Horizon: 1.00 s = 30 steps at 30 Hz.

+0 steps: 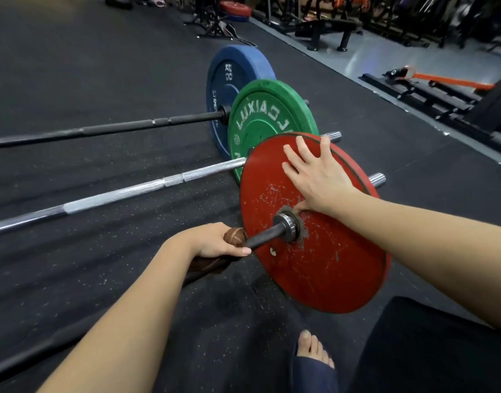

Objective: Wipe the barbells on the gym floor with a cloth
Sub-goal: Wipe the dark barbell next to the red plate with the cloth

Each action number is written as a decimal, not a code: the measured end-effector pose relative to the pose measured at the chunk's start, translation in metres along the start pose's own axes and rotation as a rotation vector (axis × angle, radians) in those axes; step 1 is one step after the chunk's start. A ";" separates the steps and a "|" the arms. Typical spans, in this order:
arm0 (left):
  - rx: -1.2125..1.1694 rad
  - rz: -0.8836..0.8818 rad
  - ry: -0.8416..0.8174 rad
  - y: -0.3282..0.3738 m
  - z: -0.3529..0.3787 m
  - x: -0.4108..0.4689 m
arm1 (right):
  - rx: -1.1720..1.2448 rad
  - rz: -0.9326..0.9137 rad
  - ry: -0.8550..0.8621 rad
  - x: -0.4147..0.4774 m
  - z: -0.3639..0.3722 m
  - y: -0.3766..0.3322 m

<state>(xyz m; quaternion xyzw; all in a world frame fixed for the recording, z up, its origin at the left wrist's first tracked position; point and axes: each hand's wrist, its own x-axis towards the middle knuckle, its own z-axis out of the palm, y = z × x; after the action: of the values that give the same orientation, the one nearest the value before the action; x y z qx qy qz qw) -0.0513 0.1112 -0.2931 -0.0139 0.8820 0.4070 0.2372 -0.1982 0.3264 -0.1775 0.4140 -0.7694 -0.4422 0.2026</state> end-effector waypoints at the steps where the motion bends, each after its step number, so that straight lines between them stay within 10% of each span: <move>1: 0.026 0.006 0.009 0.006 0.002 0.006 | -0.005 -0.004 0.000 0.000 0.000 0.000; 16: -0.038 -0.103 0.121 -0.030 -0.001 -0.065 | 0.042 -0.058 -0.048 -0.005 -0.019 0.004; 20: -0.064 -0.122 0.108 -0.033 -0.001 -0.069 | 0.354 -0.235 -0.002 0.000 -0.009 -0.036; 23: -0.095 -0.078 0.115 -0.026 0.003 -0.056 | 0.759 -0.423 -0.360 -0.008 -0.001 -0.075; 30: -0.004 -0.010 0.080 0.001 0.012 -0.009 | 0.899 -0.480 -0.403 -0.007 0.035 -0.087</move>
<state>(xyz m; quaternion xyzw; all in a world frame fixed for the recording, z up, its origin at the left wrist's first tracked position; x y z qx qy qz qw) -0.0384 0.1195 -0.2952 -0.0351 0.8900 0.4065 0.2036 -0.1785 0.3270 -0.2694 0.5310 -0.7900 -0.1743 -0.2523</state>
